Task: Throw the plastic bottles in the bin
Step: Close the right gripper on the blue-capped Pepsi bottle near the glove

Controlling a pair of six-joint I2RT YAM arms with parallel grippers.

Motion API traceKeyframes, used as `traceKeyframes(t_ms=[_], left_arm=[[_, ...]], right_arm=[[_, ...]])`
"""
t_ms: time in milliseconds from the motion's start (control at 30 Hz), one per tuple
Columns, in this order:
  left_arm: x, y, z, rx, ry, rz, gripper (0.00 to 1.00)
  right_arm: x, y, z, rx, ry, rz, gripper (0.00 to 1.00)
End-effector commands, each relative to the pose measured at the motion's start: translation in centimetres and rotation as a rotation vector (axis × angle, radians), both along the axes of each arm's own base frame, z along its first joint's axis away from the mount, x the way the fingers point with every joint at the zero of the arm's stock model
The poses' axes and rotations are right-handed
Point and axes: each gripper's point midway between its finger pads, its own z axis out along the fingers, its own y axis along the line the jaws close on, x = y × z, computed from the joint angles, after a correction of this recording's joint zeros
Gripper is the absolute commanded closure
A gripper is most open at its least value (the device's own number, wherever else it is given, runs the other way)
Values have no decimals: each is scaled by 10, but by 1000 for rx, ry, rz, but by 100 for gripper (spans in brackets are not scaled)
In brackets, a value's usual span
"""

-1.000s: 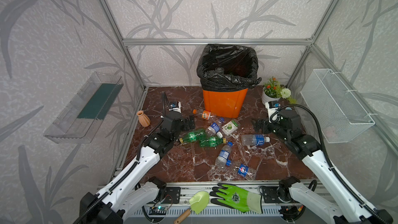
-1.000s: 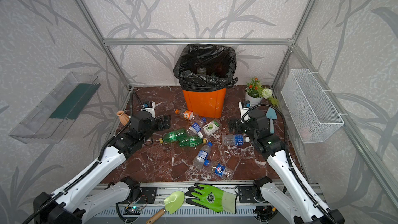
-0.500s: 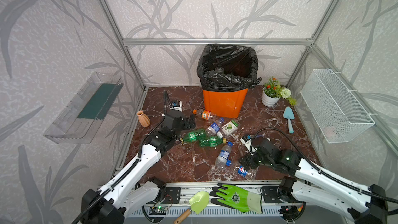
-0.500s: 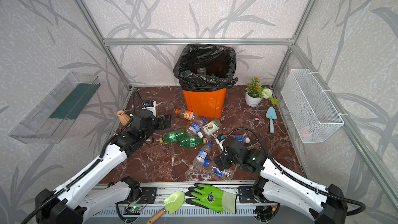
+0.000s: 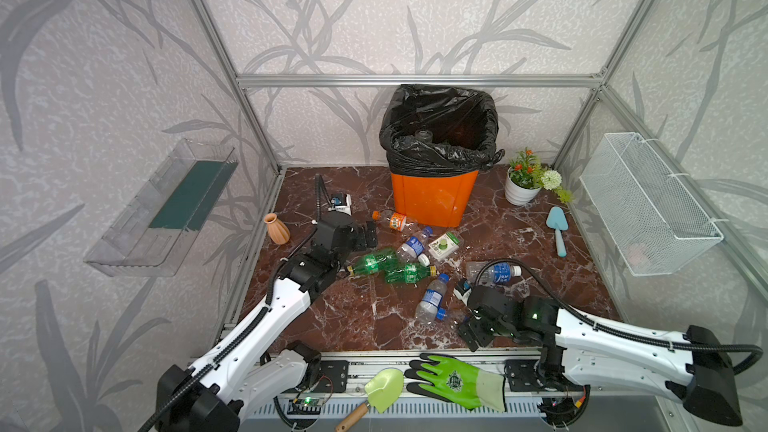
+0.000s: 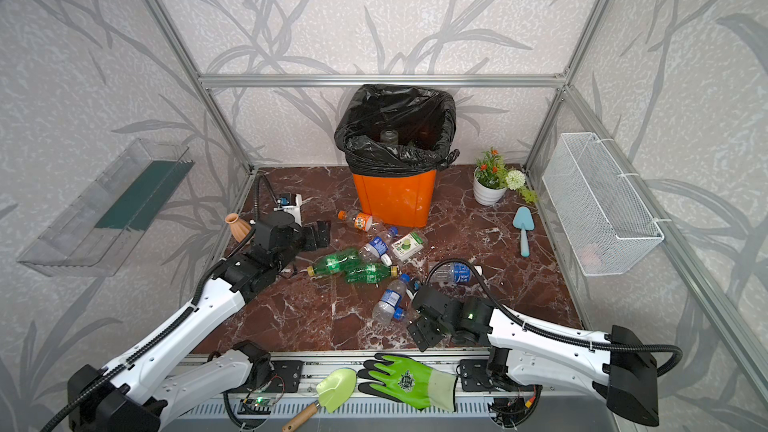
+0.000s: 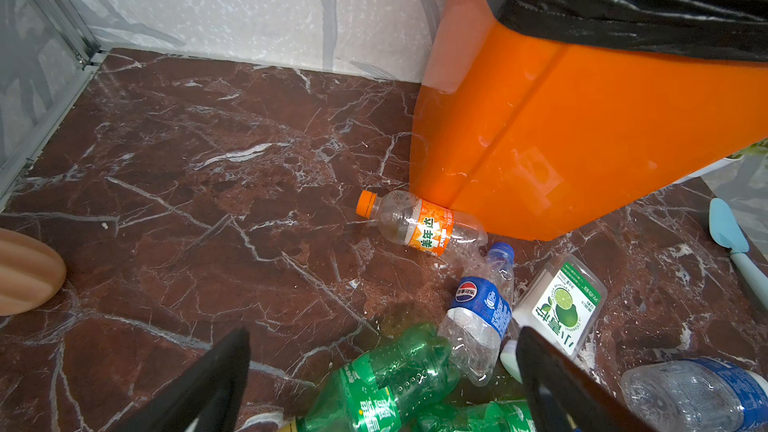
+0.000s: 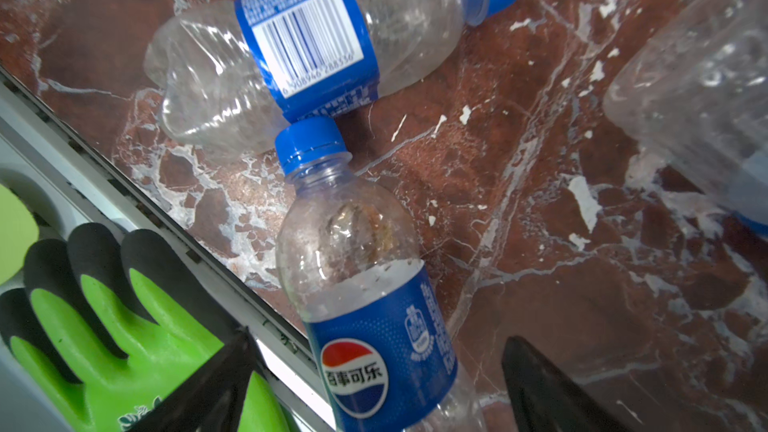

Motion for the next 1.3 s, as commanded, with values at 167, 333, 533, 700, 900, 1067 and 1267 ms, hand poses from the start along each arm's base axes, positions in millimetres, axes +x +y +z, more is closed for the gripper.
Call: traceKeyframes(t_ms=[167, 333, 533, 700, 900, 1067, 1267], left_arm=[[-2, 1, 2, 5, -8, -3, 1], [-3, 2, -1, 5, -6, 2, 1], [-2, 3, 0, 8, -8, 7, 1], [-1, 2, -2, 12, -2, 6, 1], [1, 1, -1, 11, 0, 7, 1], [2, 0, 0, -1, -4, 8, 1], [4, -1, 2, -12, -9, 14, 1]], right_arm=[[-7, 5, -8, -74, 72, 31, 9], [-11, 7, -18, -144, 119, 61, 14], [-8, 5, -24, -198, 126, 55, 25], [-7, 3, -28, -241, 135, 64, 33], [-1, 0, -18, -293, 123, 46, 50], [12, 4, 7, -238, 32, 20, 52], [50, 0, 86, -6, -261, -122, 54]])
